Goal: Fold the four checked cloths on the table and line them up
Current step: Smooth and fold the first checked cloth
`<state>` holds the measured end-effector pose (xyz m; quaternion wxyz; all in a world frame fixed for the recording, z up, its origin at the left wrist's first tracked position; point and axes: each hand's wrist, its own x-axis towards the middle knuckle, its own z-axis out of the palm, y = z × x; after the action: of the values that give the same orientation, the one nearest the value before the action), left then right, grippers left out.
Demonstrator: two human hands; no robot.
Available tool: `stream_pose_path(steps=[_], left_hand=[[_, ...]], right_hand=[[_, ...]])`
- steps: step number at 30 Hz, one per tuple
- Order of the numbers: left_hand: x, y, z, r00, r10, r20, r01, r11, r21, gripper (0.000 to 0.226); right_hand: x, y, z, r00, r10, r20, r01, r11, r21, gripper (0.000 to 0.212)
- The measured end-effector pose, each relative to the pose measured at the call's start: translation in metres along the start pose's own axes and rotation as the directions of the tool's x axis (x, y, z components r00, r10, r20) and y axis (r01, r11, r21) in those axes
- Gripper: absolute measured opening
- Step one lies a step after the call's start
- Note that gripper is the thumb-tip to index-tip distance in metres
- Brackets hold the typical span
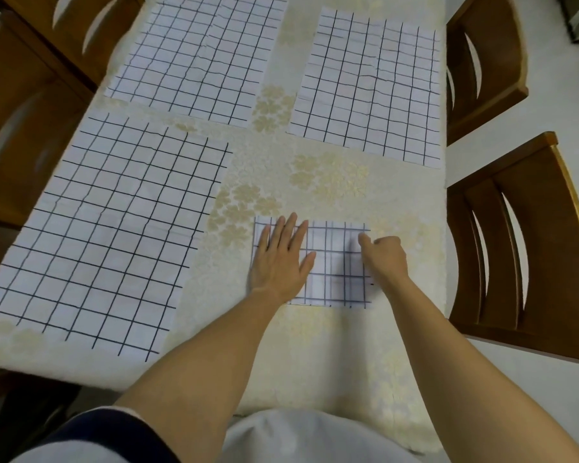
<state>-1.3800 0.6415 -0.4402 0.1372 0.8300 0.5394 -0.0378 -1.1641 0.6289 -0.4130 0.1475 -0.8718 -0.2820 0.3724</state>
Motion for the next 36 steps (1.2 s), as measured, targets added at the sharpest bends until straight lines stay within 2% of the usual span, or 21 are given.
stream_pose_path(steps=[3, 7, 10, 13, 15, 16, 23, 27, 31, 36], left_hand=[[0.000, 0.000, 0.000, 1.000, -0.001, -0.018, 0.001, 1.000, -0.003, 0.067], [0.000, 0.000, 0.000, 1.000, -0.009, -0.030, 0.009, 1.000, -0.017, 0.064], [0.001, 0.001, 0.001, 0.999, -0.017, -0.042, 0.016, 0.999, -0.029, 0.062], [0.000, 0.001, 0.001, 0.999, -0.019, -0.048, 0.018, 1.000, -0.025, 0.061], [0.001, 0.001, 0.002, 0.999, -0.019, -0.051, 0.018, 1.000, -0.020, 0.061], [0.001, 0.001, 0.002, 0.998, -0.019, -0.053, 0.018, 1.000, -0.016, 0.061], [0.001, 0.000, 0.003, 0.998, -0.022, -0.057, 0.021, 0.999, -0.026, 0.062], [0.002, 0.001, 0.004, 0.997, -0.034, -0.067, 0.030, 0.998, -0.058, 0.062], [0.002, 0.001, 0.002, 0.998, -0.031, -0.058, 0.028, 0.999, -0.044, 0.061], [0.002, 0.002, 0.002, 0.999, -0.027, -0.043, 0.025, 0.999, -0.046, 0.061]], right_hand=[[-0.005, 0.000, -0.002, 0.998, 0.028, 0.061, -0.033, 0.996, 0.081, 0.039], [-0.025, -0.001, -0.007, 0.996, -0.054, 0.075, 0.047, 0.996, 0.082, 0.048], [-0.041, -0.002, -0.011, 0.987, -0.155, 0.037, 0.148, 0.979, 0.139, 0.042], [-0.057, -0.008, -0.012, 0.965, -0.263, -0.002, 0.261, 0.957, 0.122, 0.029], [-0.067, -0.013, -0.010, 0.957, -0.290, -0.033, 0.292, 0.949, 0.117, 0.019], [-0.071, -0.015, -0.009, 0.953, -0.298, -0.048, 0.301, 0.946, 0.120, 0.021], [-0.075, -0.023, -0.002, 0.923, -0.364, -0.127, 0.351, 0.929, -0.118, 0.031], [-0.086, -0.039, 0.000, 0.893, -0.420, -0.161, 0.393, 0.903, -0.175, 0.039], [-0.095, -0.053, 0.007, 0.875, -0.462, -0.147, 0.426, 0.877, -0.224, 0.039], [-0.104, -0.061, 0.014, 0.868, -0.483, -0.120, 0.443, 0.859, -0.256, 0.050]])
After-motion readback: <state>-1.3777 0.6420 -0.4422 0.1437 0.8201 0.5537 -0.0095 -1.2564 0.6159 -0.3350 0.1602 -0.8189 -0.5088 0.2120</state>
